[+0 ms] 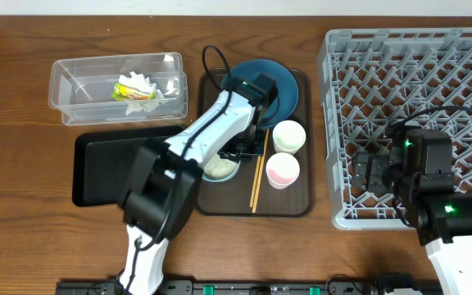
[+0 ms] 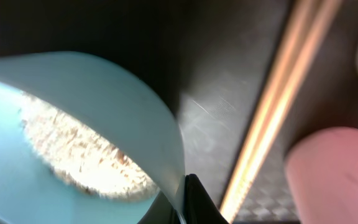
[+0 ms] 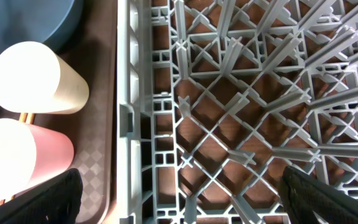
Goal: Sort waste into correct bins and load items into the dishwasher rack
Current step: 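Reach the left gripper to the light-blue rice bowl and grasp its rim, then lift the bowl over the black tray and tip the rice out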
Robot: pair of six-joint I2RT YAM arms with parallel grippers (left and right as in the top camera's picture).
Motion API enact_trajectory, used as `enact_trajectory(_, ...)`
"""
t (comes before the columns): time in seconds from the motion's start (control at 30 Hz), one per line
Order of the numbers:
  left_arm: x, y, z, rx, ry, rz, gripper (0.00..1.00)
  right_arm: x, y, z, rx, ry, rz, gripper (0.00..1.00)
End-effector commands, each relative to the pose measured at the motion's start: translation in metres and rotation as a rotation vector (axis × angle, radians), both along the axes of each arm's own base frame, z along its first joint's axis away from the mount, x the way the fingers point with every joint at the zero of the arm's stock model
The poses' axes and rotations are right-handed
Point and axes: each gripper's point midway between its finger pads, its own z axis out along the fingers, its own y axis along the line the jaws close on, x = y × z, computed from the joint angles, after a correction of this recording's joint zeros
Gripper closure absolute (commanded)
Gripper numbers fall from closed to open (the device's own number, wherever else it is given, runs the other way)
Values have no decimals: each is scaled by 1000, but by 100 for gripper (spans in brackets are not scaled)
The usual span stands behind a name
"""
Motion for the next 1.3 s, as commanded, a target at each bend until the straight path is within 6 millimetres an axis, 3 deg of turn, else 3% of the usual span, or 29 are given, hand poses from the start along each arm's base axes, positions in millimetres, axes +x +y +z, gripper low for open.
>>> enact_trajectory(0.0, 4, 2, 36, -41, -85, -21, 94, 3, -2, 8, -8, -17, 3, 1)
enact_trajectory(0.17, 11, 17, 64, -73, -140, 25, 94, 3, -2, 8, -8, -17, 3, 1)
enact_trajectory(0.53, 29, 98, 93, -131, -139, 202, 94, 2, -2, 7, -9, -14, 3, 1)
enact_trajectory(0.7, 31, 120, 93, -218, -107, 258, 93, 2, -2, 7, -9, -14, 3, 1)
enact_trajectory(1.03, 25, 144, 69, -479, -46, 316, 94, 2, -2, 7, -9, -13, 3, 1)
enact_trajectory(1.27, 30, 158, 86, -801, -111, 332, 94, 2, -2, 7, -9, -13, 3, 1)
